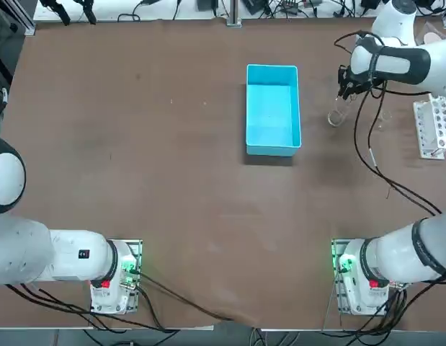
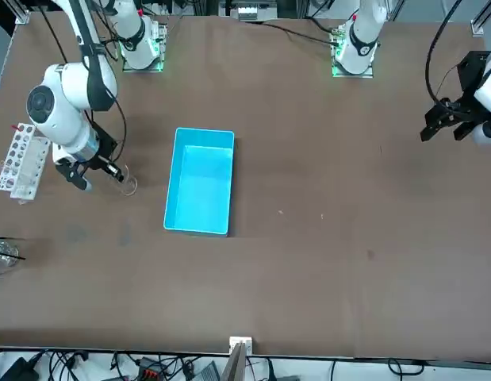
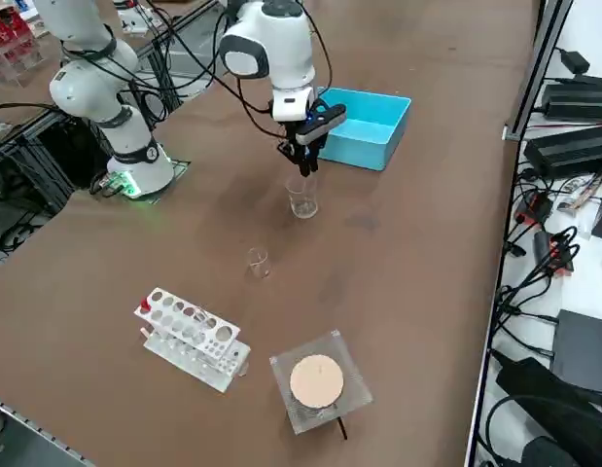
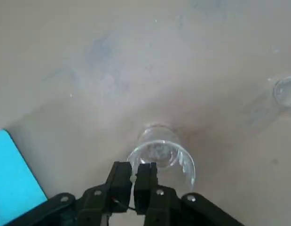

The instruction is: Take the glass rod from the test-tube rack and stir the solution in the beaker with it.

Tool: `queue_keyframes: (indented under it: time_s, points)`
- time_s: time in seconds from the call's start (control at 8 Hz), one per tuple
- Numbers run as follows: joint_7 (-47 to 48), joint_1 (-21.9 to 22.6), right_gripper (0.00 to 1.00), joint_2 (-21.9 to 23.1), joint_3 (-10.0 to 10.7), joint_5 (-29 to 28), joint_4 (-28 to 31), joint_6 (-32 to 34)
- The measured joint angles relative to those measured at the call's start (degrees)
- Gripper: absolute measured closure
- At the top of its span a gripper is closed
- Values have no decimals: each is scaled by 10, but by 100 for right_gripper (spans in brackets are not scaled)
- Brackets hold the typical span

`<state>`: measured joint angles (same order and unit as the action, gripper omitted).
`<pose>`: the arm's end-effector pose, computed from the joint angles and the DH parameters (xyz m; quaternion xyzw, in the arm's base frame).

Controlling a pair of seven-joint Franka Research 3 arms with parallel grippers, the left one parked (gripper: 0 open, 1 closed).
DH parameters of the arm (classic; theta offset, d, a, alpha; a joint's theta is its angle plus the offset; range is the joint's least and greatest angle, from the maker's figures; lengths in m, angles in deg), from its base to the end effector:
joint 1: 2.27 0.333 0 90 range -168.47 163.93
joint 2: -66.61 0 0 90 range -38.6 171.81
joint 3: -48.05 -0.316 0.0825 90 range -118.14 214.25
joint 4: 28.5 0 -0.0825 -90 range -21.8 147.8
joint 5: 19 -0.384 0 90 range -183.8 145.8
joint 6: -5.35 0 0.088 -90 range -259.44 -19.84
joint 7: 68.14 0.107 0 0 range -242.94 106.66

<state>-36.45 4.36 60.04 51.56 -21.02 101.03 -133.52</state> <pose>0.5361 0.0295 0.3155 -0.9655 0.2590 -0.0207 0.0153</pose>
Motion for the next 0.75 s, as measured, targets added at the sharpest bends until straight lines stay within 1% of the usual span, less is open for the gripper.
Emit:
queue_keyframes:
  time_s: [0.12, 0.38, 0.62, 0.75]
  points:
    - [0, -3, 92, -1, 2, 14, -1, -2]
    - [0, -21, 92, -2, 4, 59, -1, -1]
    - [0, -31, 92, -2, 4, 76, -2, 11]
    - [0, -30, 92, -1, 3, 77, -3, 30]
